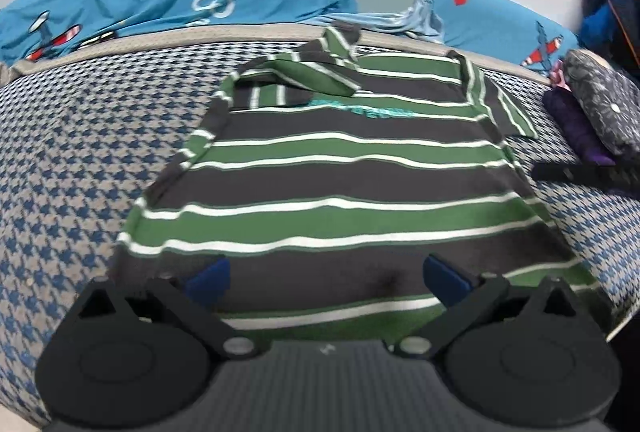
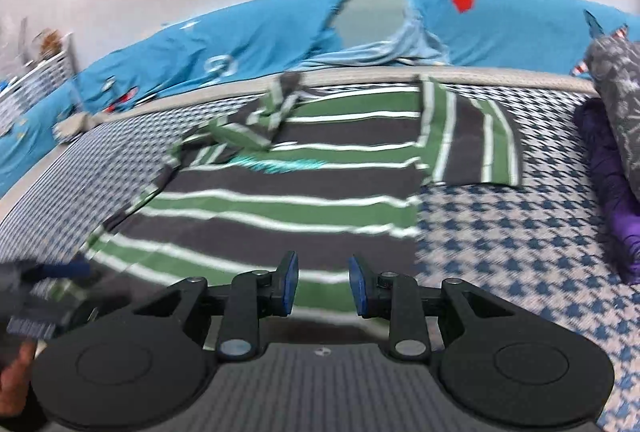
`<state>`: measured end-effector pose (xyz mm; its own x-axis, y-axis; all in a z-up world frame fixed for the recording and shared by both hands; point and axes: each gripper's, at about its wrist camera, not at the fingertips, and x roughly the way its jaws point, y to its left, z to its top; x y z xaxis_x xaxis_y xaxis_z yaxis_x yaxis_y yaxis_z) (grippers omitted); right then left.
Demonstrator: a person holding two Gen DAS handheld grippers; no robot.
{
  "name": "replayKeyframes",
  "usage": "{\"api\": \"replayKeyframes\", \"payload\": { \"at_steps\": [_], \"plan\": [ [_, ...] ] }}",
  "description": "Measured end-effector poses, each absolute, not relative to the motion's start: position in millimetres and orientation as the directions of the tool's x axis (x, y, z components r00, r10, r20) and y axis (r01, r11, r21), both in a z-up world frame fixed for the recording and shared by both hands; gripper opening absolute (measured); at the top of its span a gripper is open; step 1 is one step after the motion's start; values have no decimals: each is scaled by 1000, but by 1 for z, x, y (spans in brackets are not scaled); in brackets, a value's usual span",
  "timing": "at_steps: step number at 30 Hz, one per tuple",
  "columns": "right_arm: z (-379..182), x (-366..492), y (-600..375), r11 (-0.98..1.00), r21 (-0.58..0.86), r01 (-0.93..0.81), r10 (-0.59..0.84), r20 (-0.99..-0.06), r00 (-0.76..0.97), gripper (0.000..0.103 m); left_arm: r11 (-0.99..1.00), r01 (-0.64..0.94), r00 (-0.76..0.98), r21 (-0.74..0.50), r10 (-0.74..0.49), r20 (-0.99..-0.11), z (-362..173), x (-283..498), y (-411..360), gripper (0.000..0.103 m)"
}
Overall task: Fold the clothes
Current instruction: 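Move both tools back over the flattened shirt, fingers open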
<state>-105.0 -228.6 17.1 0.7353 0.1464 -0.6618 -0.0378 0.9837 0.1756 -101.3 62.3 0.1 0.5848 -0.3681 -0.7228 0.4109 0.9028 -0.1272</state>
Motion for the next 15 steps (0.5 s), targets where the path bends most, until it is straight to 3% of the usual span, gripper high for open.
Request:
{"api": "replayKeyframes", "payload": {
  "at_steps": [13,14,15],
  "plan": [
    [-20,-51,-271,982,173,77,77,-736,673,34,810,578,517,-94,-453,-727,-4,-116,16,103],
    [-21,-50,-268,987,151,55,73,-730,679,30,806,585,513,-92,-456,-727,-5,-117,13,103],
    [-21,-50,-265,991,128,33,70,-724,686,16,801,592,509,-91,-459,-728,-6,-118,10,103]
  ]
}}
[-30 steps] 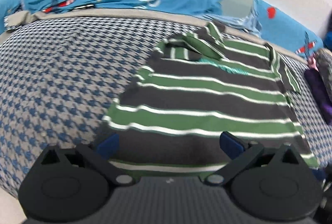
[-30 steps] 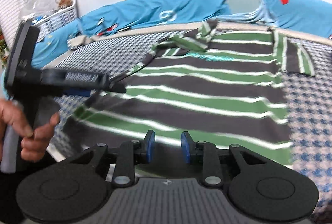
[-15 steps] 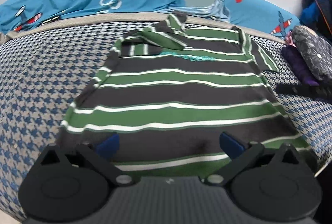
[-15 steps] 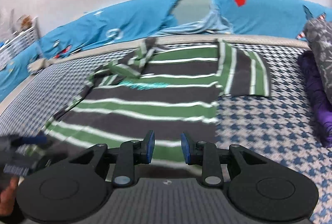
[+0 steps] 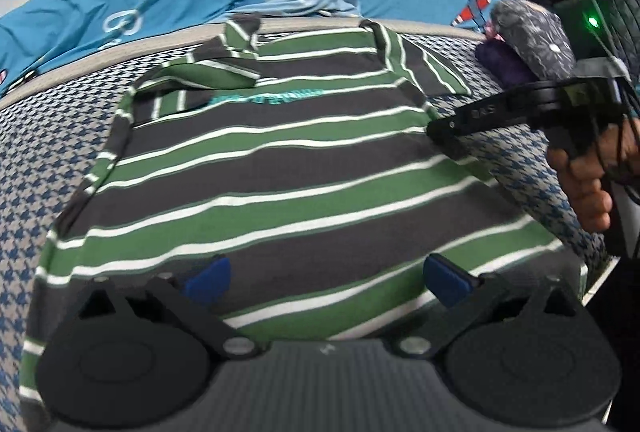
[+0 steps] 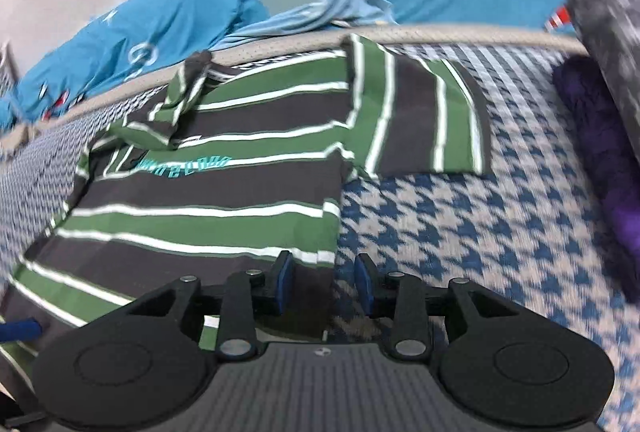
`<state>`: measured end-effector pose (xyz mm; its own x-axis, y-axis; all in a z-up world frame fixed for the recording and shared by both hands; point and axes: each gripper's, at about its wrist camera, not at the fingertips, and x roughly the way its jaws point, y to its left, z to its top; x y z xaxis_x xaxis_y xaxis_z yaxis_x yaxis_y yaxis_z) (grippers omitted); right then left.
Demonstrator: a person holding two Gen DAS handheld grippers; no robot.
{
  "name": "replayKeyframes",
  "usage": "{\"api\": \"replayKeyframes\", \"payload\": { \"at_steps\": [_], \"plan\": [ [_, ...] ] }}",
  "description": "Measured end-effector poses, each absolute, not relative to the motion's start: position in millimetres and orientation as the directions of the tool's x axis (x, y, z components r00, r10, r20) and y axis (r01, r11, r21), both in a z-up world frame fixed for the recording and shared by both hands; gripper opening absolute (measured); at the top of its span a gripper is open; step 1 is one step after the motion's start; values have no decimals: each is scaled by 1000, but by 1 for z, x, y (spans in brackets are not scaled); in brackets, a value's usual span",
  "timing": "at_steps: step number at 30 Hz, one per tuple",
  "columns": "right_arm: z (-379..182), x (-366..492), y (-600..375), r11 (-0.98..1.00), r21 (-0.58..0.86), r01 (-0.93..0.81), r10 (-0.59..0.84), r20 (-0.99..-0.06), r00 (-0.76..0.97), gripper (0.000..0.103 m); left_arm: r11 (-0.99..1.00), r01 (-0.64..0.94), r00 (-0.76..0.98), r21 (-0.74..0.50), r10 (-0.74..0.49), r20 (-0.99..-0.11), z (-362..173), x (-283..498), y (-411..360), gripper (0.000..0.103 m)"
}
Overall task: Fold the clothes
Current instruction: 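Move both tools back over the flattened shirt, fingers open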
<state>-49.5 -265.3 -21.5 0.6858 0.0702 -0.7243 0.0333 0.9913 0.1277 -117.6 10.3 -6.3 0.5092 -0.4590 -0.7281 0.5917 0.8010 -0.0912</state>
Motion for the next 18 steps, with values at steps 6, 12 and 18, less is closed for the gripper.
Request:
{"api": "replayKeyframes", "payload": {
  "at_steps": [6,12,18],
  "plan": [
    [-20,-50,-262,996,86,12,51,-684,728,5,774,628,486,-82,-472,-736,-11,-121,-4,103],
    [-16,-52,-268,998,16,55,-32,-648,761,4,751,660,483,-33,-458,-746,-18,-128,-16,103],
    [-24,-49,-277,988,43,147,-75,-700,710,3,695,719,445,-22,-484,-753,-20,-139,-18,103]
  ]
}}
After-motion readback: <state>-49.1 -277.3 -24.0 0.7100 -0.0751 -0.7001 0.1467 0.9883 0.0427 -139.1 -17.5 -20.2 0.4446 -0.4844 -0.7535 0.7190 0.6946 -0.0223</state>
